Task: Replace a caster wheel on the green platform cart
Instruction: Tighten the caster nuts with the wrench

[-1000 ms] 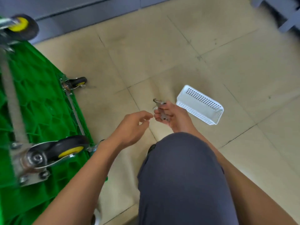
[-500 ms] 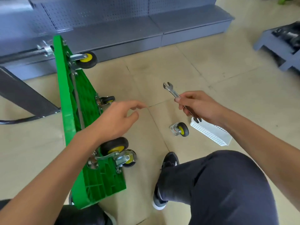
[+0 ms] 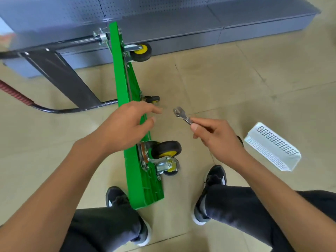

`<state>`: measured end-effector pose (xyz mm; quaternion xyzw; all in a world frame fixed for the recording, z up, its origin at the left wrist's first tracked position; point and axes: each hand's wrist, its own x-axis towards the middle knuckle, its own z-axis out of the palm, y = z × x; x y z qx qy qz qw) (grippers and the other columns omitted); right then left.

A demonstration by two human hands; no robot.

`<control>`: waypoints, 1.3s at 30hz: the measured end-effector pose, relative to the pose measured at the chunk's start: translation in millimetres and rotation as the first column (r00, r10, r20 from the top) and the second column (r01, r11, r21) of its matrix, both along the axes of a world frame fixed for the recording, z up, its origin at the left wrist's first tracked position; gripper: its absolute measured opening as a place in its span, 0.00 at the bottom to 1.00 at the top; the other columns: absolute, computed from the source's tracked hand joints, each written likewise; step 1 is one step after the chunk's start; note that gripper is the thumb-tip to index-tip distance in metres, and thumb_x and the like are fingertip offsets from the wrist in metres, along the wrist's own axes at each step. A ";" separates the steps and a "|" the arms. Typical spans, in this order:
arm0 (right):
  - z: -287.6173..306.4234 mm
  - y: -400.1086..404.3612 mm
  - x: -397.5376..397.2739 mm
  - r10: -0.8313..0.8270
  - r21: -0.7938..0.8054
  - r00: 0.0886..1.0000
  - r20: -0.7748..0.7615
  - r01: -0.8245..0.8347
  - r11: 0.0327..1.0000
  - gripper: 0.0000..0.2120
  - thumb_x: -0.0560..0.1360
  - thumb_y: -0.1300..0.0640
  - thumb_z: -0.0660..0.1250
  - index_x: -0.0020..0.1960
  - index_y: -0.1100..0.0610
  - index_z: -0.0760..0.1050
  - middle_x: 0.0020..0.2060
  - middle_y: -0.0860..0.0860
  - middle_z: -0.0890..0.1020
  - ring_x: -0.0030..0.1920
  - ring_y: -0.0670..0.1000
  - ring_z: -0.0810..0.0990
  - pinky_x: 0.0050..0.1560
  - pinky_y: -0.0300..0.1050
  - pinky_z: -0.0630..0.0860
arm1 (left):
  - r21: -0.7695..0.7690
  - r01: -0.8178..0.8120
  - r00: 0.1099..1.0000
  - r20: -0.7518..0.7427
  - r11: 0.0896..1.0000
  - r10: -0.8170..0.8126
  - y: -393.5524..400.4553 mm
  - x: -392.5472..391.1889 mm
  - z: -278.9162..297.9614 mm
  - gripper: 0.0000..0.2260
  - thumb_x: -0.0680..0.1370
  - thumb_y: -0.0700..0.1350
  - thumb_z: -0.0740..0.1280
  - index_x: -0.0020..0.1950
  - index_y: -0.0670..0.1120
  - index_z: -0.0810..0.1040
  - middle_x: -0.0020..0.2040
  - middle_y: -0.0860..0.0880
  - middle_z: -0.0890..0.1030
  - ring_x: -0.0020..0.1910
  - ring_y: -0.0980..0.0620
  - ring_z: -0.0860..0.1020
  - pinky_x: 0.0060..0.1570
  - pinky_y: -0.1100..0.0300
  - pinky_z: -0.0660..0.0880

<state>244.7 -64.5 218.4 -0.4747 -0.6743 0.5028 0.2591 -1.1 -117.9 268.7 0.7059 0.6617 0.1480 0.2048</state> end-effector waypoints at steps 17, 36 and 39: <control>-105.8 -108.7 -36.2 0.051 -0.126 0.989 -0.141 -0.068 0.990 0.11 0.81 0.57 0.66 0.61 0.54 0.82 0.38 0.39 0.82 0.41 0.39 0.79 0.45 0.30 0.71 | -0.033 0.070 0.973 -0.219 0.997 -0.076 -39.4 -19.6 -19.7 0.10 0.79 0.45 0.70 0.59 0.49 0.83 0.66 0.49 0.78 0.74 0.47 0.67 0.71 0.45 0.66; -126.4 -127.0 -57.4 0.036 -0.270 0.955 -0.295 -0.120 0.955 0.18 0.82 0.50 0.64 0.68 0.55 0.78 0.48 0.42 0.85 0.47 0.44 0.81 0.46 0.45 0.80 | -0.164 0.068 0.992 -0.097 0.984 -0.085 -46.3 -24.5 -12.4 0.09 0.75 0.56 0.70 0.52 0.55 0.84 0.75 0.52 0.70 0.80 0.59 0.52 0.76 0.57 0.53; -122.9 -127.8 -59.3 0.071 -0.203 0.960 -0.270 -0.128 0.971 0.16 0.82 0.54 0.63 0.68 0.56 0.78 0.41 0.37 0.81 0.41 0.42 0.79 0.41 0.38 0.76 | -0.209 0.069 0.995 -0.052 0.975 -0.082 -48.8 -26.9 -8.5 0.15 0.73 0.60 0.73 0.57 0.58 0.82 0.79 0.54 0.62 0.79 0.61 0.46 0.75 0.57 0.52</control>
